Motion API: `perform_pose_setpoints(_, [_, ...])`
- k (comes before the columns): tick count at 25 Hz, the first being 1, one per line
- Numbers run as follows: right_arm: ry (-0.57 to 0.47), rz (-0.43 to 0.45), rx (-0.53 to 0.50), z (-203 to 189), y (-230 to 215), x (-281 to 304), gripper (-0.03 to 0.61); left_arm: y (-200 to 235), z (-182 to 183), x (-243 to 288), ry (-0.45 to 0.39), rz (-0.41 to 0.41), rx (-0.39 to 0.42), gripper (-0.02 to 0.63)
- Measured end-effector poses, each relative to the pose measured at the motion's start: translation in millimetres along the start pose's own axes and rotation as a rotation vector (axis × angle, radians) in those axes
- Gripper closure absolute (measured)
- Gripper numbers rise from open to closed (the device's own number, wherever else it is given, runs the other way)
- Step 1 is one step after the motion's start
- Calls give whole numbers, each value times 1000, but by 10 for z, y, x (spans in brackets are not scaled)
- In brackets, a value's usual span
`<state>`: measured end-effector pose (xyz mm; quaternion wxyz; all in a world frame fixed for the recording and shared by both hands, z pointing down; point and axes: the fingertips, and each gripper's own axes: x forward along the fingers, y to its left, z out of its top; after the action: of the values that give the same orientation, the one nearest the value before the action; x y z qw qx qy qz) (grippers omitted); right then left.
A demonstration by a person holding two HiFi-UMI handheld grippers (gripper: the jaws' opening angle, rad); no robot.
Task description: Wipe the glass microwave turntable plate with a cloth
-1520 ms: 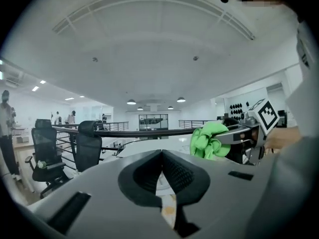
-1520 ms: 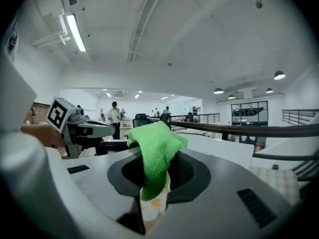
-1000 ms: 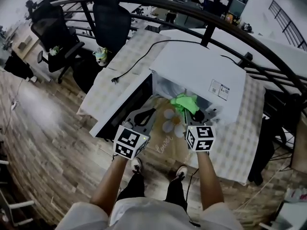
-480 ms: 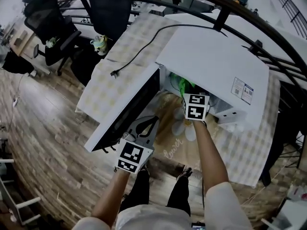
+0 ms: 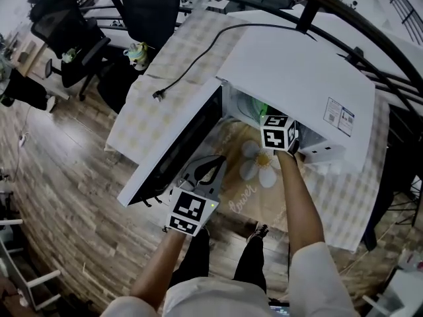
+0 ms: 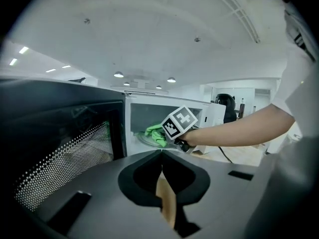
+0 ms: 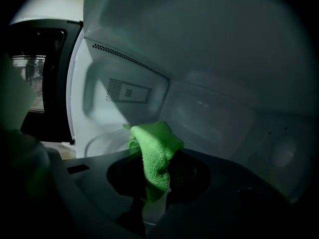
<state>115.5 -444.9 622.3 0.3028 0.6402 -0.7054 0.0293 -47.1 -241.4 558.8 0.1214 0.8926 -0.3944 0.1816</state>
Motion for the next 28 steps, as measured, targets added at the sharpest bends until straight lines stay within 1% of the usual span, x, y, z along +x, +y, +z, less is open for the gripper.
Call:
perform_pose_setpoints(1, [13, -29, 27, -75, -117, -59, 486, 2, 0, -2, -1, 1, -3, 597])
perform_pose_setpoints(3, [34, -74, 112, -218, -314, -199, 488, 2, -8, 3, -4, 5, -14, 598])
perform_pose_setpoints(5, [50, -89, 189, -321, -405, -319, 491, -16, -27, 26, -3, 6, -29, 597])
perform_pose_setpoints(7, [69, -85, 220, -365, -388, -398, 491, -55, -31, 52, -5, 3, -38, 597])
perform_pose_setpoints(10, [78, -83, 221, -385, -333, -477, 489, -107, 7, 53, -16, 0, -38, 598])
perform_pose_setpoints(13, [44, -59, 219, -314, -267, -594, 488, -101, 54, 2, -26, 6, -38, 597])
perform_pose_setpoints(15, [1, -5, 213, -175, -152, -640, 488, -82, 80, -47, -30, 15, -42, 597])
perform_pose_setpoints(18, [-43, 133, 196, 90, 221, -614, 486, -54, 93, -125, -29, 25, -44, 597])
perform_pose_setpoints(20, [-34, 204, 178, 200, 499, -550, 486, -24, 88, -162, -24, 29, -43, 598])
perform_pose_setpoints(21, [-16, 220, 170, 209, 603, -511, 486, -6, 85, -174, -21, 31, -42, 597])
perform_pose_setpoints(22, [6, 223, 166, 188, 670, -470, 486, 11, 80, -182, -18, 32, -41, 597])
perform_pose_setpoints(24, [47, 200, 165, 91, 686, -405, 486, 35, 63, -187, -10, 33, -39, 597])
perform_pose_setpoints(28, [98, 119, 191, -174, 414, -447, 485, -19, 60, -117, -14, 4, -35, 597])
